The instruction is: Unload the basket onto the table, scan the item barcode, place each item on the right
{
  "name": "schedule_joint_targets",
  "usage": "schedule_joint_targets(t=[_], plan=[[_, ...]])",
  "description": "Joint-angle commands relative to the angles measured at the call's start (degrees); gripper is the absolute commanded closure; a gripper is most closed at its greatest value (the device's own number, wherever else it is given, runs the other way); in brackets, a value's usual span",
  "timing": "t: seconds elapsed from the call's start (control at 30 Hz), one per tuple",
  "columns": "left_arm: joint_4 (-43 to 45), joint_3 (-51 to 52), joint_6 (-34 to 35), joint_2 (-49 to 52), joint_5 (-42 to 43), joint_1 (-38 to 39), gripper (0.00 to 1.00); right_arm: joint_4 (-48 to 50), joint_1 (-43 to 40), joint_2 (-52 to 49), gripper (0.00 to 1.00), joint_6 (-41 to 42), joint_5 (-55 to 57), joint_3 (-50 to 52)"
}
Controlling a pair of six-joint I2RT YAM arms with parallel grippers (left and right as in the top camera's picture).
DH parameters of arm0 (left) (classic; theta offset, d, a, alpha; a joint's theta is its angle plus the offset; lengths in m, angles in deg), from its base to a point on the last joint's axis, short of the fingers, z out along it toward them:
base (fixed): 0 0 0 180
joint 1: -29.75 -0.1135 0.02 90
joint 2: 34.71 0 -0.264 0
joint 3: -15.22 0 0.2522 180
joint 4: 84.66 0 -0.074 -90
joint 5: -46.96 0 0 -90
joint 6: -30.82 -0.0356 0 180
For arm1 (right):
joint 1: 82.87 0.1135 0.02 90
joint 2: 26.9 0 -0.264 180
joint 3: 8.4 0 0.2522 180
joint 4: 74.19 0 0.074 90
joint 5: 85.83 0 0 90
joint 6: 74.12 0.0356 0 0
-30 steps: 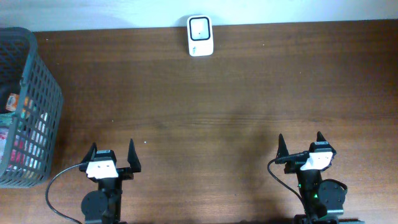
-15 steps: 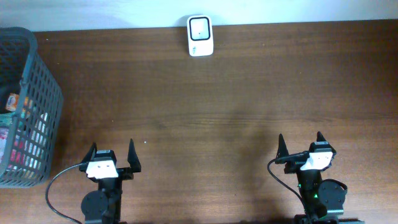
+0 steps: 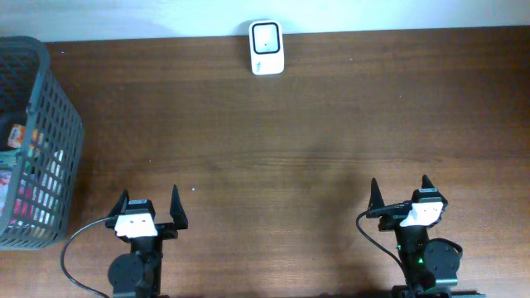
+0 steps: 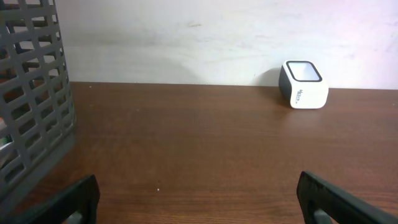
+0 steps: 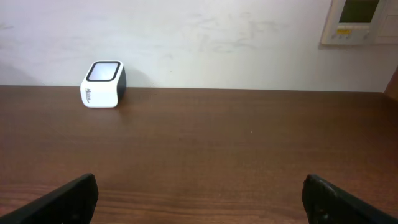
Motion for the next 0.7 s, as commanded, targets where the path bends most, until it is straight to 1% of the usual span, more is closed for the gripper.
schedule_joint_targets(t=[0.0, 0.2, 0.23, 0.27, 0.3, 0.33, 0.37, 0.4, 0.5, 0.57, 0.6, 0.63, 0.67], plan=[[-0.07, 0.33, -0.72, -0.44, 0.90, -0.24, 0.01, -0.11, 0.31, 0.22, 0.01, -0.20, 0.68, 0.52], [-0.04, 0.33, -0.72, -0.44, 0.90, -0.24, 0.01, -0.11, 0.31, 0.22, 0.01, -0.20, 0.68, 0.52], [1.62, 0.31, -0.70, -0.44, 6.14, -0.24, 0.01, -0.11, 0.31, 0.22, 0.01, -0.20, 0.68, 0.52], [5.25, 0.31, -0.66, -0.44, 8.76, -0.24, 0.01, -0.11, 0.31, 0.22, 0.01, -0.20, 0.68, 0.52], [12.24, 0.31, -0.68, -0.44, 12.68, -0.24, 0.01, -0.11, 0.31, 0.22, 0.01, -0.20, 0.68, 0.52], [21.03, 0.31, -0.68, -0.44, 15.56, -0.24, 0.01, -0.11, 0.31, 0.22, 0.01, -0.20, 0.68, 0.52], [28.96, 0.24, -0.68, -0.44, 15.67, -0.24, 0.01, -0.11, 0.31, 0.22, 0.01, -0.20, 0.68, 0.52], [34.75, -1.03, -0.70, -0.44, 15.08, -0.24, 0.01, -0.11, 0.31, 0.22, 0.01, -0.20, 0.68, 0.52], [34.29, -7.06, -2.58, 0.11, 10.27, -0.24, 0.01, -0.11, 0.31, 0.22, 0.01, -0.20, 0.68, 0.52], [33.99, -13.38, -7.98, 3.54, 5.35, -0.24, 0.01, -0.11, 0.31, 0.22, 0.01, -0.20, 0.68, 0.52], [32.33, -17.55, -10.01, 6.58, 1.88, -0.24, 0.01, -0.11, 0.31, 0.22, 0.01, -0.20, 0.68, 0.52], [27.58, -25.18, -13.86, 12.52, -2.21, -0.24, 0.01, -0.11, 0.31, 0.22, 0.01, -0.20, 0.68, 0.52], [23.50, -32.09, -15.72, 18.60, -5.22, -0.24, 0.01, -0.11, 0.31, 0.22, 0.01, -0.20, 0.68, 0.52]])
